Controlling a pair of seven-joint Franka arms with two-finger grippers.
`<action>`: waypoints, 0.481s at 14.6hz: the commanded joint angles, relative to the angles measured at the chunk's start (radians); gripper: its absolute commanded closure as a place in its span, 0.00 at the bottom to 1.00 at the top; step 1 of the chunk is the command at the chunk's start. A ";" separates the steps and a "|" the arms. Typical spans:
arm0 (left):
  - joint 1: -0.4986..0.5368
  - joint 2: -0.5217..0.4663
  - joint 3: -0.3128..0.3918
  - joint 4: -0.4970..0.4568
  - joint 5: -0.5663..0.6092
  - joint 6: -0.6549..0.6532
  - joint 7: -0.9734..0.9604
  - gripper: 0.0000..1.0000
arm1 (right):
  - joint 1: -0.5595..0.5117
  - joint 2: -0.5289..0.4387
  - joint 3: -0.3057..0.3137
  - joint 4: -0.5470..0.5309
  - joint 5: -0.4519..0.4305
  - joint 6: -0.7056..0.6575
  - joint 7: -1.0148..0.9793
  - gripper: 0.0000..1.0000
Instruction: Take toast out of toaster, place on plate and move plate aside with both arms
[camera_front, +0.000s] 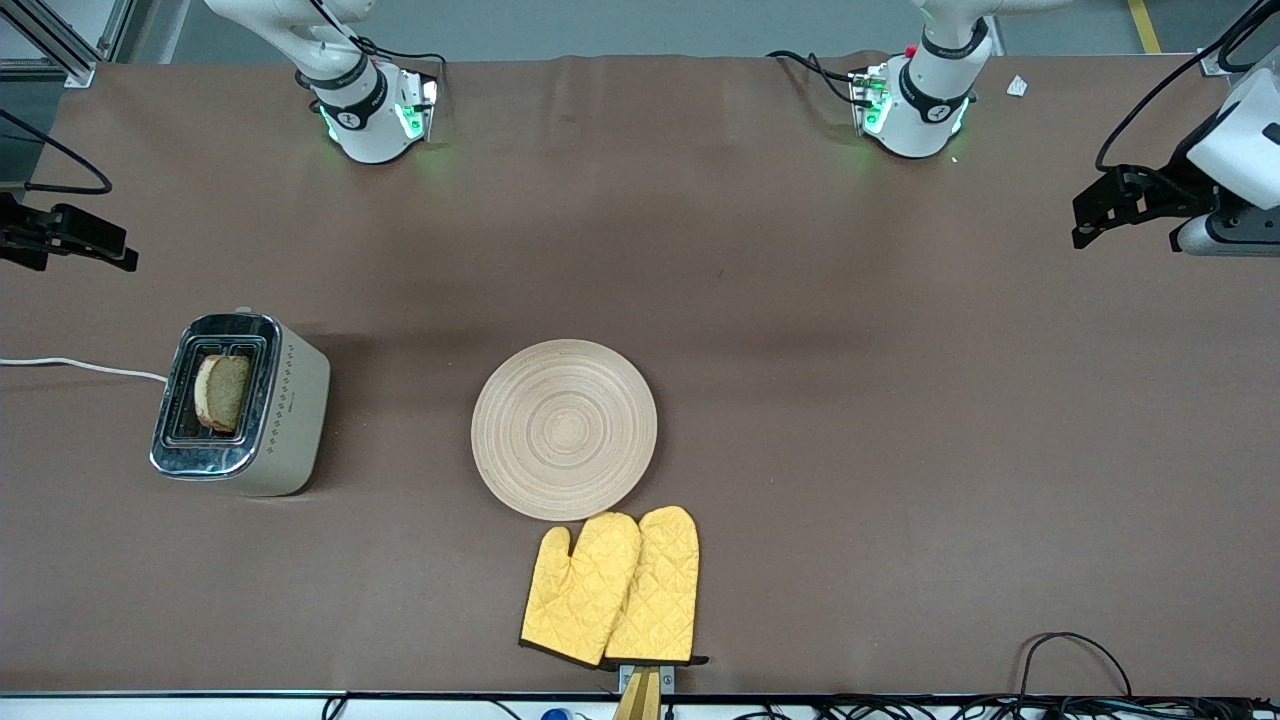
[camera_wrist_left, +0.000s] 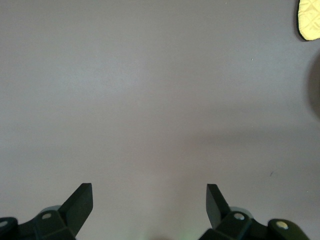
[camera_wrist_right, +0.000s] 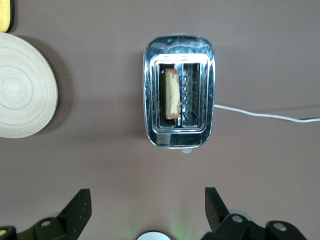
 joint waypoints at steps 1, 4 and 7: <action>0.008 0.012 -0.004 0.024 -0.006 -0.018 0.014 0.00 | -0.011 -0.012 0.005 0.063 -0.011 0.000 0.001 0.00; 0.003 0.012 -0.004 0.033 -0.004 -0.018 0.014 0.00 | -0.008 -0.032 0.005 0.000 0.020 0.044 -0.002 0.00; 0.003 0.012 -0.004 0.036 -0.005 -0.018 0.017 0.00 | -0.008 -0.064 0.005 -0.047 0.023 0.084 -0.002 0.00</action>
